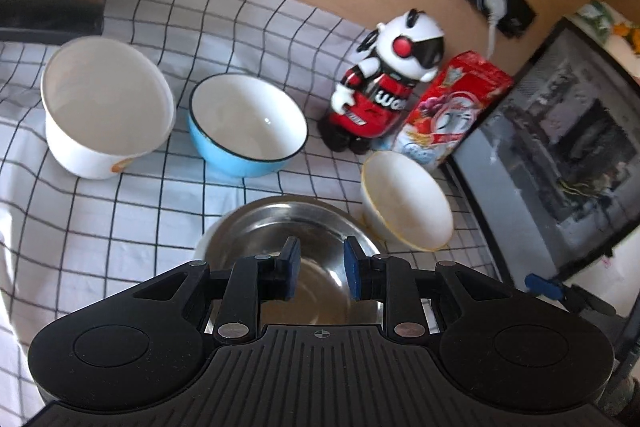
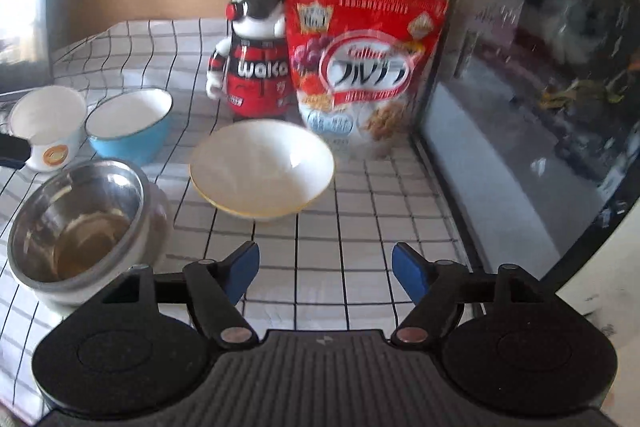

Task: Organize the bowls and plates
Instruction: 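Open both tools and move them toward the yellow-rimmed bowl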

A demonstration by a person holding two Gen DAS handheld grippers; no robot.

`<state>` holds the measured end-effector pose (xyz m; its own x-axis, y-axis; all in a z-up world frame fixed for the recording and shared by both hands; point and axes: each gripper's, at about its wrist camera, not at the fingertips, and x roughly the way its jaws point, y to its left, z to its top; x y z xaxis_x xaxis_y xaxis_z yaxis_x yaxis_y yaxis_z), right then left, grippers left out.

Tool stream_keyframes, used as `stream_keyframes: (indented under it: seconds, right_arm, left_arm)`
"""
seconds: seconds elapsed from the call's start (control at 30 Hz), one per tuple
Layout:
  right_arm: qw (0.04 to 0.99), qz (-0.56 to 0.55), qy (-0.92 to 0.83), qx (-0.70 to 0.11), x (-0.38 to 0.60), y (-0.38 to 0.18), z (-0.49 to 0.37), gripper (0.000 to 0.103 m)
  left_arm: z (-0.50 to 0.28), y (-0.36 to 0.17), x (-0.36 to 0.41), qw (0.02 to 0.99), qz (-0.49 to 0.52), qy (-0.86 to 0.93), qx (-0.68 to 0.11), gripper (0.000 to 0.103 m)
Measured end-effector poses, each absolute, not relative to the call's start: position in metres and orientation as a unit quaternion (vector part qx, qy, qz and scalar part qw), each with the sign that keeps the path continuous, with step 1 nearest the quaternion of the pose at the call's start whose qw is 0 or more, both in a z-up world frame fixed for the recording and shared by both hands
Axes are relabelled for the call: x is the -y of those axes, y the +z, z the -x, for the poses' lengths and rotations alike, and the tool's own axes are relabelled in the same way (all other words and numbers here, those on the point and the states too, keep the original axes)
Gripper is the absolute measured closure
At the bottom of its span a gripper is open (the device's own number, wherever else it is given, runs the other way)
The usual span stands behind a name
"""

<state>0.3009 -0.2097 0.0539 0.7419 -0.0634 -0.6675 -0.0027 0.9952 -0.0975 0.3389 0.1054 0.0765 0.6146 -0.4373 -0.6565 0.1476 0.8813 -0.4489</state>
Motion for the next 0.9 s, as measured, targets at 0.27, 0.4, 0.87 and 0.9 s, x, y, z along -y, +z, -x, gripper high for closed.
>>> stream_keyframes:
  seconds: [0.27, 0.4, 0.87, 0.9]
  right_arm:
    - [0.932, 0.027, 0.018, -0.362, 0.239, 0.053, -0.338, 0.029]
    - [0.934, 0.004, 0.03, -0.355, 0.244, 0.052, -0.355, 0.029]
    - [0.905, -0.149, -0.004, -0.398, 0.259, 0.02, -0.432, 0.051]
    - [0.9, -0.158, -0.009, -0.406, 0.26, 0.017, -0.437, 0.052]
  left_arm:
    - [-0.355, 0.076, -0.067, 0.876, 0.198, -0.15, -0.414, 0.077]
    - [-0.377, 0.08, -0.054, 0.869, 0.187, -0.163, -0.427, 0.077]
    - [-0.53, 0.054, 0.008, 0.803, 0.138, -0.232, -0.531, 0.077]
    - [-0.536, 0.051, 0.011, 0.801, 0.132, -0.233, -0.535, 0.077]
